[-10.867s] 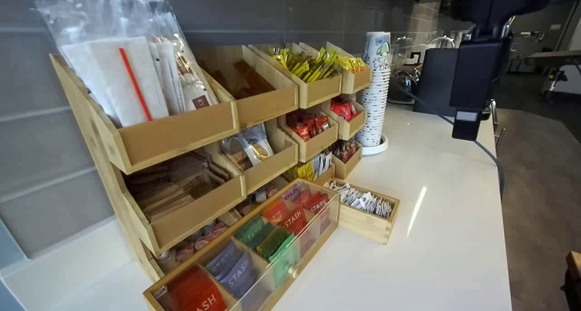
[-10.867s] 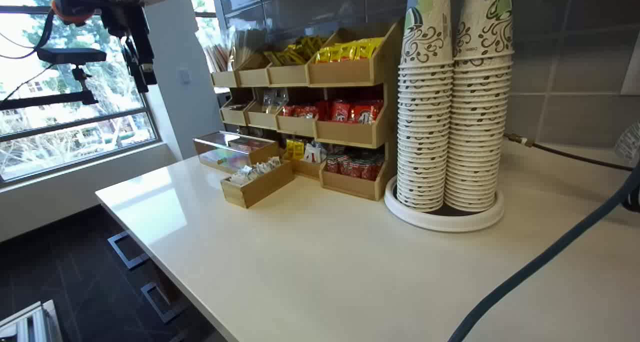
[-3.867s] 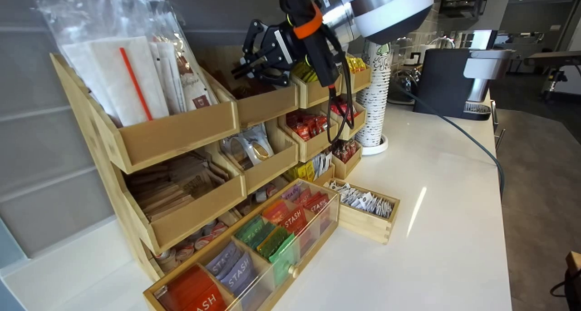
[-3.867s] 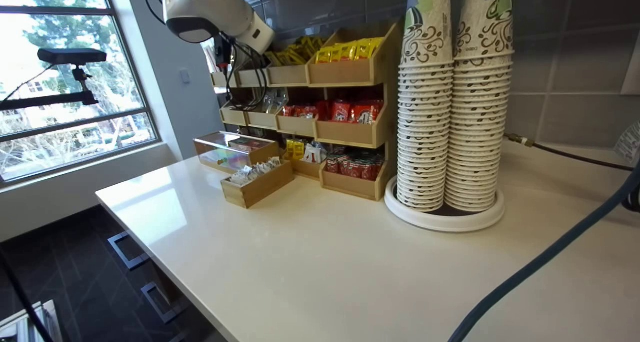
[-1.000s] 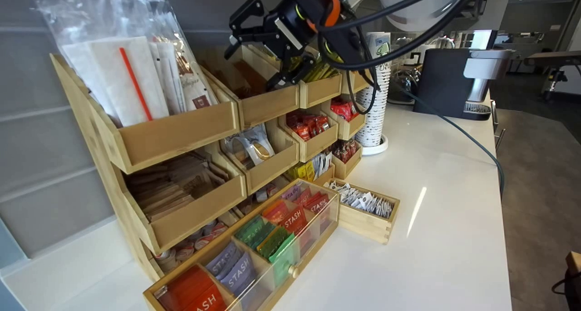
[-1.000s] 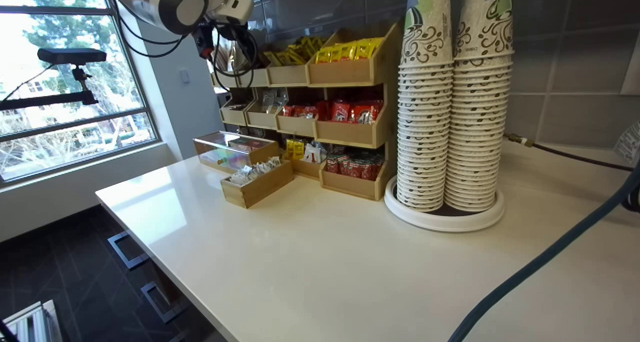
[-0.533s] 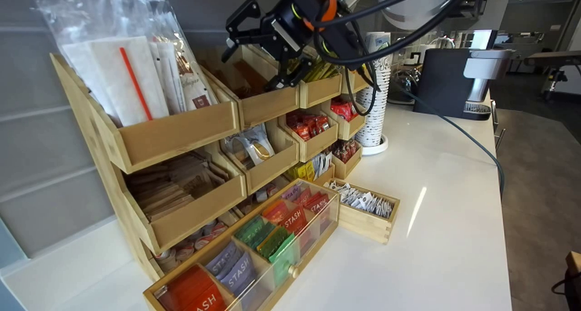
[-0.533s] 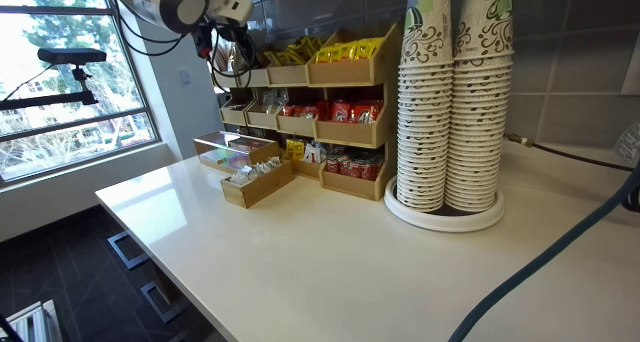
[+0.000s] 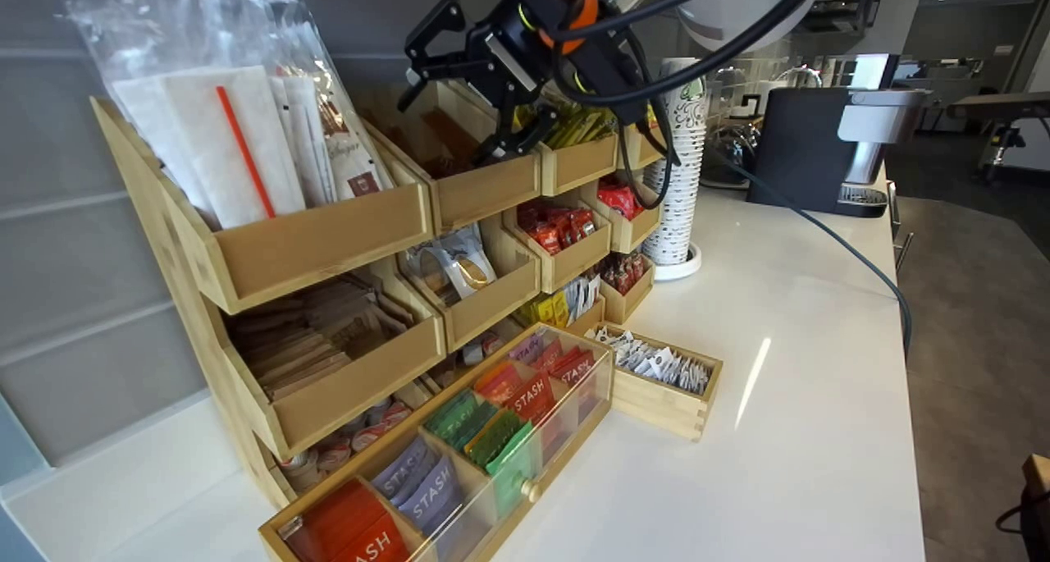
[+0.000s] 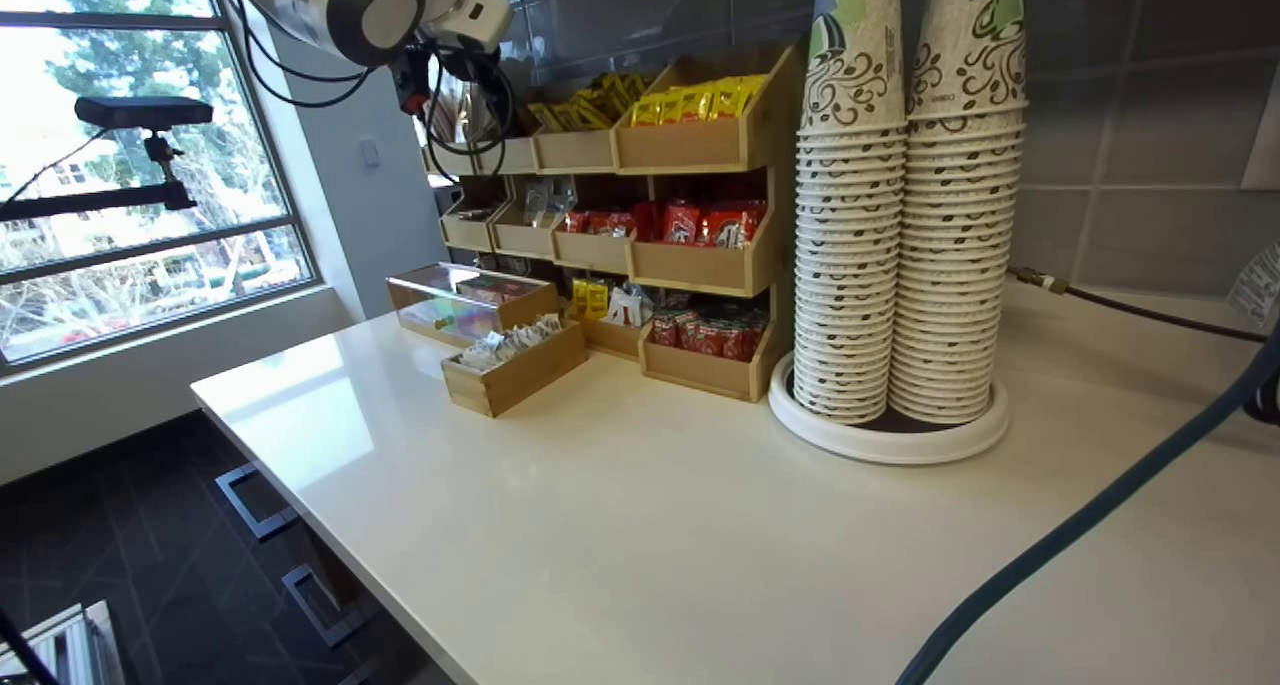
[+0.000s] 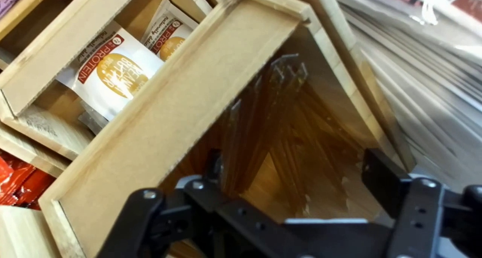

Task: Remove a brown stick from the second top compartment from the left and put it on the counter

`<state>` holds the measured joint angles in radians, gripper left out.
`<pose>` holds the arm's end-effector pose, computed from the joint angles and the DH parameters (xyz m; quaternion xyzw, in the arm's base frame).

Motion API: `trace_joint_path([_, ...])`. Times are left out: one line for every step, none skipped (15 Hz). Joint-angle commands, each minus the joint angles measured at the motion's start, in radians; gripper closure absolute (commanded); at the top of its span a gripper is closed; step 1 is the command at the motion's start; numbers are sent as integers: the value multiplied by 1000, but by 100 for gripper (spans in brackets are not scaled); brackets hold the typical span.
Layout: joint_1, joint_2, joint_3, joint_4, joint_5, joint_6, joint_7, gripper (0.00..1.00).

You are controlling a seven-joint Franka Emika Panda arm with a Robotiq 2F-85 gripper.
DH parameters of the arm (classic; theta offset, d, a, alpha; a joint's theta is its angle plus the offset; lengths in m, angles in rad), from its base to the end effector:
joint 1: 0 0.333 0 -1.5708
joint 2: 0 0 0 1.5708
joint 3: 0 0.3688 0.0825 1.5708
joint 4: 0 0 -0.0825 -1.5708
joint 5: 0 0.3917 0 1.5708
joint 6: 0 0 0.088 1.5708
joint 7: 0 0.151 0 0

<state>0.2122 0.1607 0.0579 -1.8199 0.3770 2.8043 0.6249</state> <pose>0.6807 0.1731 0.5633 -0.8607 0.2959 -0.2971 0.2886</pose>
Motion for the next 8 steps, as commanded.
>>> trace_joint_path([-30, 30, 33, 54, 41, -26, 6, 6])
trace_joint_path([-34, 34, 36, 60, 49, -26, 5, 8])
trace_joint_path([-36, 38, 39, 64, 53, -27, 5, 11])
trace_joint_path([-39, 43, 40, 69, 55, -27, 7, 15])
trace_joint_path([-40, 48, 40, 71, 53, -26, 9, 17])
trace_joint_path([-41, 51, 39, 73, 51, -26, 11, 14])
trace_joint_path([-42, 55, 39, 74, 52, -27, 11, 18])
trace_joint_path([-44, 58, 38, 77, 51, -27, 12, 21])
